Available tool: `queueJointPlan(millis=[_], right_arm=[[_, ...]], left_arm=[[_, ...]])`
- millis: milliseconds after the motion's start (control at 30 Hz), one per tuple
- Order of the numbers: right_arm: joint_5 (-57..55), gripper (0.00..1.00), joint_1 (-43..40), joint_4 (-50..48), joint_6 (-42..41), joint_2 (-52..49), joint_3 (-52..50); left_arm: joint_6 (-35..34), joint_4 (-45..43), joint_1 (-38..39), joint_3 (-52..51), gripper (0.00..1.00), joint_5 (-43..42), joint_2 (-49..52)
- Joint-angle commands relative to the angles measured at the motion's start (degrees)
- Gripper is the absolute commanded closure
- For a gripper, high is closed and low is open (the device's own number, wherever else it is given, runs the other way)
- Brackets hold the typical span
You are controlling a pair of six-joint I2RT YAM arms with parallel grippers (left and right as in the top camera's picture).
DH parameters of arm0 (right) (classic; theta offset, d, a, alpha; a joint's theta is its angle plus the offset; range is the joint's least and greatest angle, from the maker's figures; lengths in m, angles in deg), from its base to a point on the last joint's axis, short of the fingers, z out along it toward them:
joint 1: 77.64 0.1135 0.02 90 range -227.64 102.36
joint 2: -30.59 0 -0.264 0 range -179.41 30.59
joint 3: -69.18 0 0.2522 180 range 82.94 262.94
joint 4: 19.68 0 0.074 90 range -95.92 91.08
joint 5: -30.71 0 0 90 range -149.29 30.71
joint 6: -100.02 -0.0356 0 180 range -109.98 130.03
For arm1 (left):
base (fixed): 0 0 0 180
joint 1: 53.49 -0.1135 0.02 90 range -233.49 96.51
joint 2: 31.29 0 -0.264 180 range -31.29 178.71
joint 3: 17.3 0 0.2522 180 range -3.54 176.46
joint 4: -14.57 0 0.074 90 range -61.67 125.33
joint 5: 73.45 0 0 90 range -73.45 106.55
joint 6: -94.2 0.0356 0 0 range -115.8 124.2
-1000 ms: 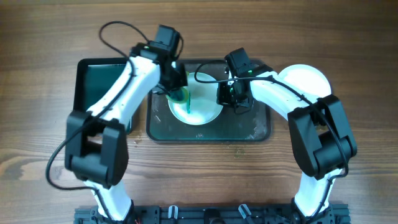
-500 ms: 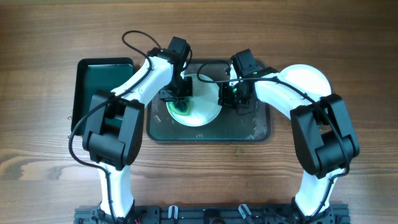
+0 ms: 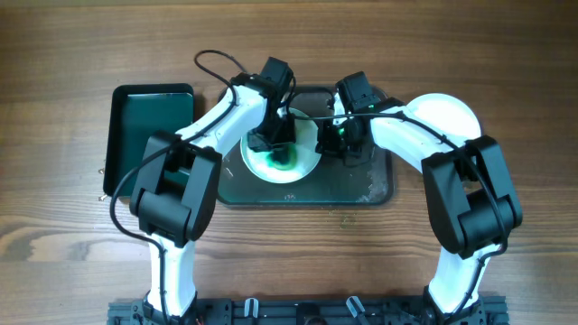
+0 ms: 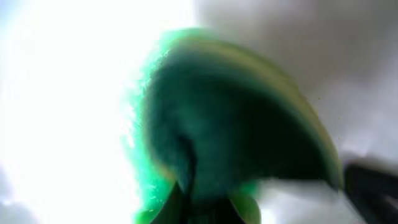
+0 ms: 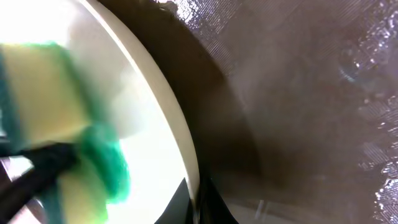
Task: Clean dirty plates on tray and stack at the side
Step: 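Scrub the third plate with the sponge in the left gripper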
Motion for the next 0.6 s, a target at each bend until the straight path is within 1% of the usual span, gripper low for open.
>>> queueJointPlan(millis=[0,67,100,133,167,200,267,300,367,400,467,533,567], right_arm=[[-1.2,0.96,0.3,0.8,0.0,-2.3,-2.1],[-1.2,0.96,0.3,0.6,-0.2,-2.3,-2.1],[-1.2,0.96,0.3,0.6,-0.2,-2.3,-2.1],[-1.2,0.96,0.3,0.6,-0.2,-2.3,-2.1],[-1.2,0.96,0.3,0.6,-0.2,-2.3,-2.1],[-1.2,0.96,0.3,0.6,-0.2,-2.3,-2.1],[-1.2,0.96,0.3,0.6,-0.2,-2.3,-2.1],[-1.2,0.96,0.3,0.6,-0.2,-2.3,-2.1],[-1.2,0.96,0.3,0.6,-0.2,-2.3,-2.1],[-1.2,0.96,0.3,0.6,-0.2,-2.3,-2.1],[-1.2,0.96,0.3,0.6,-0.1,-2.3,-2.1],[-1.2,0.95,0.3,0.6,-0.2,-2.3,-2.1],[-1.2,0.96,0.3,0.6,-0.1,-2.3,-2.1]], left_arm=[[-10.1,5.4,-2.2,-1.2,0.96,27.5,1.9],[-9.9,6.2,-1.6,-1.2,0.96,25.5,1.9],[-8.5,5.9,-1.2,-1.2,0.96,22.4,1.9],[-5.7,5.2,-0.9,-1.2,0.96,18.3,1.9],[-1.4,3.9,-0.7,-1.2,0.96,12.4,1.9],[5.8,1.8,-0.4,-1.2,0.96,1.2,1.9],[17.0,-1.9,-0.2,-1.2,0.96,-20.0,1.9],[17.7,-3.8,-0.2,-1.2,0.96,-24.4,1.9],[17.7,-6.2,-0.2,-1.2,0.96,-24.7,1.9],[17.4,-8.0,-0.4,-1.2,0.96,-23.5,1.9],[11.5,-10.7,-0.9,-1.2,0.96,-13.2,1.9],[6.7,-11.3,-1.6,-1.2,0.96,-0.4,1.9],[3.8,-11.0,-2.0,-1.2,0.96,7.4,1.9]])
